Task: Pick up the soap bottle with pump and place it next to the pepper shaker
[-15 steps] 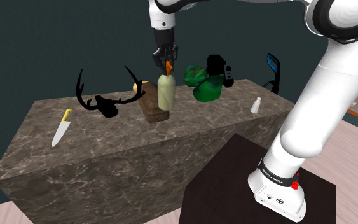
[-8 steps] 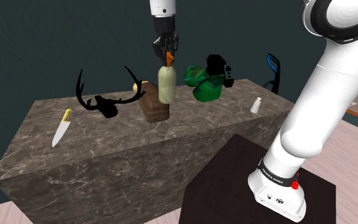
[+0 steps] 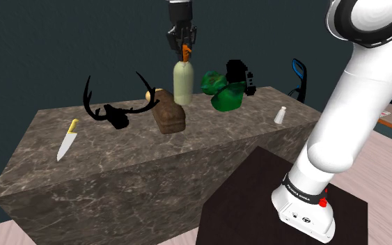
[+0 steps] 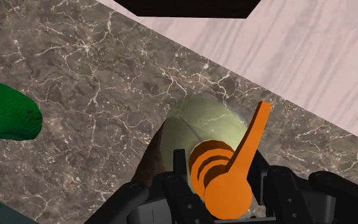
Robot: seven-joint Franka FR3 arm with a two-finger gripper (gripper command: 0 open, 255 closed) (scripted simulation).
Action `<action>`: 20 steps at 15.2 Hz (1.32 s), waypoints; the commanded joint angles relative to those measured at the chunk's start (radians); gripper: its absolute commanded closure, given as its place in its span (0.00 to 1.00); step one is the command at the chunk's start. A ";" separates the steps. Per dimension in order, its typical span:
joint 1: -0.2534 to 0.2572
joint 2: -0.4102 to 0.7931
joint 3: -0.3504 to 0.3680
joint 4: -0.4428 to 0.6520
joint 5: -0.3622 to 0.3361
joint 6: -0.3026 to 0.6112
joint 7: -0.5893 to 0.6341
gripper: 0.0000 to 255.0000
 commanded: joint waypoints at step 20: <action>-0.042 0.012 -0.031 0.250 -0.017 -0.228 -0.106 1.00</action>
